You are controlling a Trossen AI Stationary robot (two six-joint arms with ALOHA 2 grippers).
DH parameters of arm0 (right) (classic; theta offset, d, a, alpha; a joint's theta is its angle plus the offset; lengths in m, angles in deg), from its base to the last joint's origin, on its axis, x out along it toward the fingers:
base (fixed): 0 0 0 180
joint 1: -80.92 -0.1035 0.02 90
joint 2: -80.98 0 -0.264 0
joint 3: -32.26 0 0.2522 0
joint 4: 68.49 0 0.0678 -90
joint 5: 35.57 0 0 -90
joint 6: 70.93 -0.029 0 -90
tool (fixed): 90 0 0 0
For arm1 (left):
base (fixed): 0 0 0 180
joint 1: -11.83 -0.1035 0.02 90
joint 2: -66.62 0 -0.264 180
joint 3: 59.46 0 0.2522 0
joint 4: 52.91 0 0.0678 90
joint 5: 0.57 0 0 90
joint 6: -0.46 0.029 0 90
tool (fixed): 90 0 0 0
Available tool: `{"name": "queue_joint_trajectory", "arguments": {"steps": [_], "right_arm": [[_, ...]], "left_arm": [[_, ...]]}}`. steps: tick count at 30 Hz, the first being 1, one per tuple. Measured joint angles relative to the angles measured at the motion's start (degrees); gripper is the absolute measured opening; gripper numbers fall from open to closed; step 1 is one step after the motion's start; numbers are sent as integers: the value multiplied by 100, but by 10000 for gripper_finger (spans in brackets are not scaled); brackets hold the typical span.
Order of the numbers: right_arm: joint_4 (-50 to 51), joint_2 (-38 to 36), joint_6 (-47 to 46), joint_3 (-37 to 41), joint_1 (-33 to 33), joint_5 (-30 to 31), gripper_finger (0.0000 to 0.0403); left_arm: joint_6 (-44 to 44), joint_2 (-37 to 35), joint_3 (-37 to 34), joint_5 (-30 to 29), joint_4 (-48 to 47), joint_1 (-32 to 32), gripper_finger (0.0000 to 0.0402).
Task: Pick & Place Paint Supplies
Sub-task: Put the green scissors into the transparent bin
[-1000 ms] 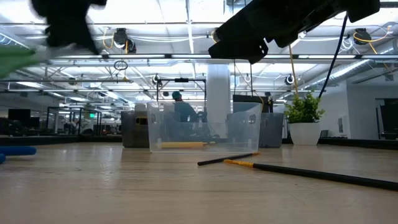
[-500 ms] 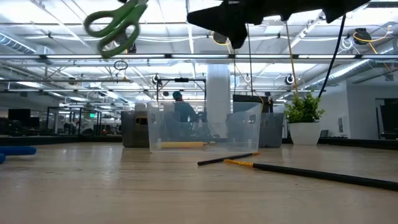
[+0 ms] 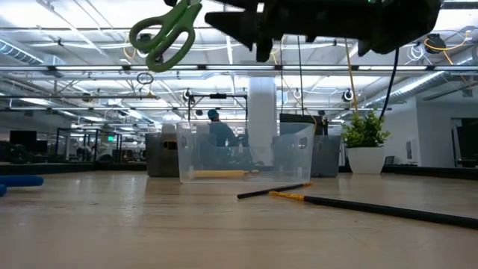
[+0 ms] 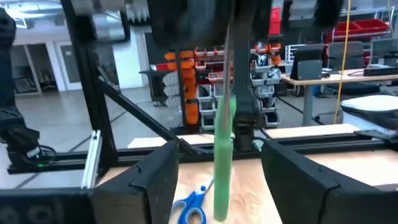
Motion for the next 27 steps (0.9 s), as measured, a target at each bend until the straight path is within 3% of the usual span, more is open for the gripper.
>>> {"name": "queue_joint_trajectory", "arguments": {"steps": [14,18,24,27], "right_arm": [[-173,502,86,-552,37,-172,200],[-168,498,86,-553,10,-170,152],[-109,494,88,-553,8,-326,28],[-76,491,114,-553,10,-418,20]], "left_arm": [[-63,85,-2,112,18,-28,17],[-79,88,-2,104,-19,-28,6],[-186,86,-2,122,-42,-21,25],[-192,88,-2,145,-65,-17,22]]}}
